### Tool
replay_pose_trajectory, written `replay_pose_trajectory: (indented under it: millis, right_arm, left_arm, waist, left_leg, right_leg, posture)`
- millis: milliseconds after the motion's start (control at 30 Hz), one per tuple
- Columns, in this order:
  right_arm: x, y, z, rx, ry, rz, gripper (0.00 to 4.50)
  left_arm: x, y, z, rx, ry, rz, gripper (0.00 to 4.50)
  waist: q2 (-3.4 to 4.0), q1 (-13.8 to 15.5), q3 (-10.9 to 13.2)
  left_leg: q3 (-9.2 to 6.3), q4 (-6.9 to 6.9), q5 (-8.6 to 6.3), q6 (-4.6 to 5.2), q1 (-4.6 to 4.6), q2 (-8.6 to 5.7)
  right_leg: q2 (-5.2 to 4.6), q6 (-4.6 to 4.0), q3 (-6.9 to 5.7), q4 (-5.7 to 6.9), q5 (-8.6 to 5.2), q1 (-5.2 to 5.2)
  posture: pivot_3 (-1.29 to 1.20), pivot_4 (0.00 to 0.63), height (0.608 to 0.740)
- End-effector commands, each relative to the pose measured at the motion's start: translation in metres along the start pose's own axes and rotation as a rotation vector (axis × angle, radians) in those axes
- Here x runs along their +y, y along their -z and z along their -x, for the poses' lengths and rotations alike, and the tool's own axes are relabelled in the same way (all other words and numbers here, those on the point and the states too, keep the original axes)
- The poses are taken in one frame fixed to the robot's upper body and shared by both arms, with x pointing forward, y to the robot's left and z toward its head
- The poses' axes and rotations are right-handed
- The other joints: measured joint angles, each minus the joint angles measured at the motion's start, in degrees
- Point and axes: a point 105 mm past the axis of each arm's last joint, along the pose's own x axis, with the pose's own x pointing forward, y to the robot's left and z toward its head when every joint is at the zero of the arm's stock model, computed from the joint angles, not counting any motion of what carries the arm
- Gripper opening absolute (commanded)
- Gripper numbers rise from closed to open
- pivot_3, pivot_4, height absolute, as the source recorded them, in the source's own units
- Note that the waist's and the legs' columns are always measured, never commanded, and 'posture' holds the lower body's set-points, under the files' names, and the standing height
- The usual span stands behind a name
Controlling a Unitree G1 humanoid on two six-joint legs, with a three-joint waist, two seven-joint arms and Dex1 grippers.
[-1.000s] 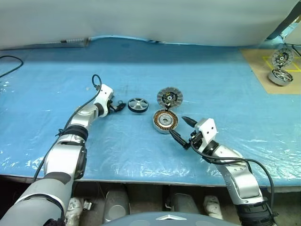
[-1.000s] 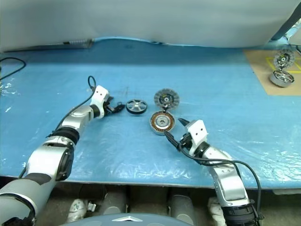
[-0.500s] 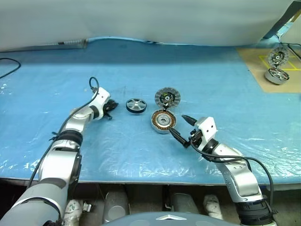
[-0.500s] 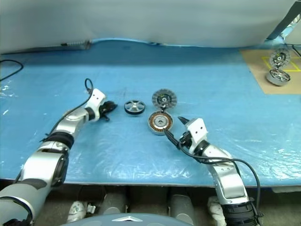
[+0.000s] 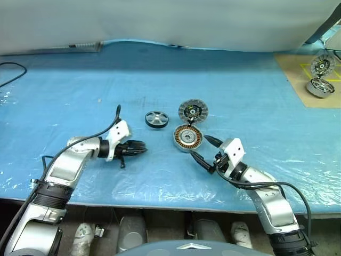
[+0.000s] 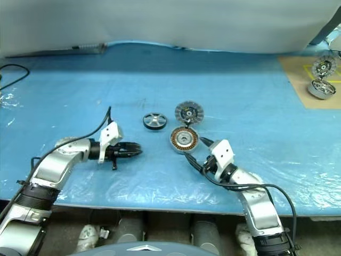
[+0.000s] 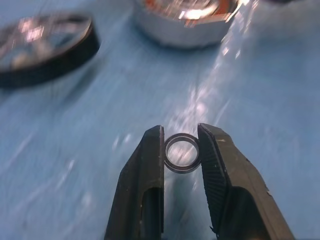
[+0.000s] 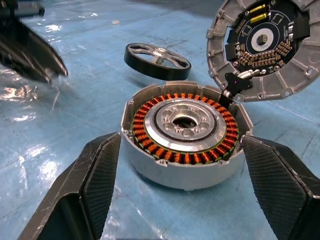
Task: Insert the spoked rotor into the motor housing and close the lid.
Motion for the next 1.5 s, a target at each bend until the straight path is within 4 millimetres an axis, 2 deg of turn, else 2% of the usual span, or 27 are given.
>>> replay_pose_trajectory:
  millis: [33, 133, 333, 633, 1000, 1367, 1500]
  right_arm:
    - [0.002, -0.005, 0.001, -0.031, -0.016, 0.021, 4.09]
    - [0.0, -0.004, 0.003, -0.03, -0.006, 0.023, 4.09]
    - [-0.004, 0.002, 0.007, -0.013, 0.024, 0.028, 4.09]
    - [-0.006, 0.003, 0.007, -0.012, 0.042, 0.038, 4.09]
    - [-0.009, 0.006, 0.007, -0.006, 0.061, 0.048, 4.09]
    - [-0.011, 0.008, 0.009, 0.003, 0.077, 0.049, 4.09]
    - [-0.012, 0.008, 0.009, 0.004, 0.08, 0.05, 4.09]
  left_arm:
    - [-0.008, -0.032, -0.017, -0.075, 0.026, -0.054, 0.66]
    - [-0.006, -0.045, -0.035, -0.11, 0.01, -0.074, 0.66]
    - [0.0, -0.055, -0.068, -0.11, -0.027, -0.126, 0.66]
    - [0.005, -0.061, -0.095, -0.127, -0.059, -0.16, 0.66]
    - [-0.001, -0.059, -0.112, -0.129, -0.046, -0.173, 0.66]
    - [-0.001, -0.048, -0.119, -0.083, -0.033, -0.185, 0.66]
    - [-0.002, -0.053, -0.118, -0.117, -0.027, -0.168, 2.0]
  waist:
    - [0.0, -0.18, 0.0]
    - [0.0, -0.52, 0.0]
    - [0.0, -0.55, 0.0]
    - [0.0, -0.48, 0.0]
    - [0.0, -0.44, 0.0]
    - [0.0, -0.42, 0.0]
    - [0.0, -0.41, 0.0]
  left_leg:
    - [0.0, 0.0, 0.0, 0.0, -0.05, -0.02]
    - [0.0, 0.03, 0.01, 0.0, -0.14, -0.04]
    - [-0.01, 0.04, 0.01, 0.0, -0.16, -0.03]
    - [-0.05, 0.2, 0.01, 0.0, -0.23, -0.05]
    - [-0.08, 0.26, 0.01, 0.01, -0.28, -0.05]
    - [-0.08, 0.27, 0.01, 0.01, -0.29, -0.05]
    - [-0.09, 0.28, 0.01, 0.01, -0.29, -0.05]
  right_leg:
    - [0.0, 0.0, 0.01, 0.01, 0.0, 0.01]
    - [-0.01, 0.0, 0.02, 0.01, 0.0, 0.01]
    - [0.04, 0.01, 0.02, -0.01, 0.0, 0.0]
    - [0.03, 0.04, 0.01, 0.03, 0.02, 0.0]
    - [0.02, 0.04, -0.01, 0.04, 0.03, 0.0]
    - [0.02, 0.04, -0.01, 0.05, 0.03, 0.0]
    - [0.02, 0.04, -0.01, 0.05, 0.03, 0.0]
  posture:
    - [0.0, 0.15, 0.74]
    - [0.0, 0.15, 0.74]
    - [0.0, 0.15, 0.74]
    - [0.0, 0.15, 0.74]
    - [0.0, 0.15, 0.74]
    - [0.0, 0.15, 0.74]
    - [0.0, 0.15, 0.74]
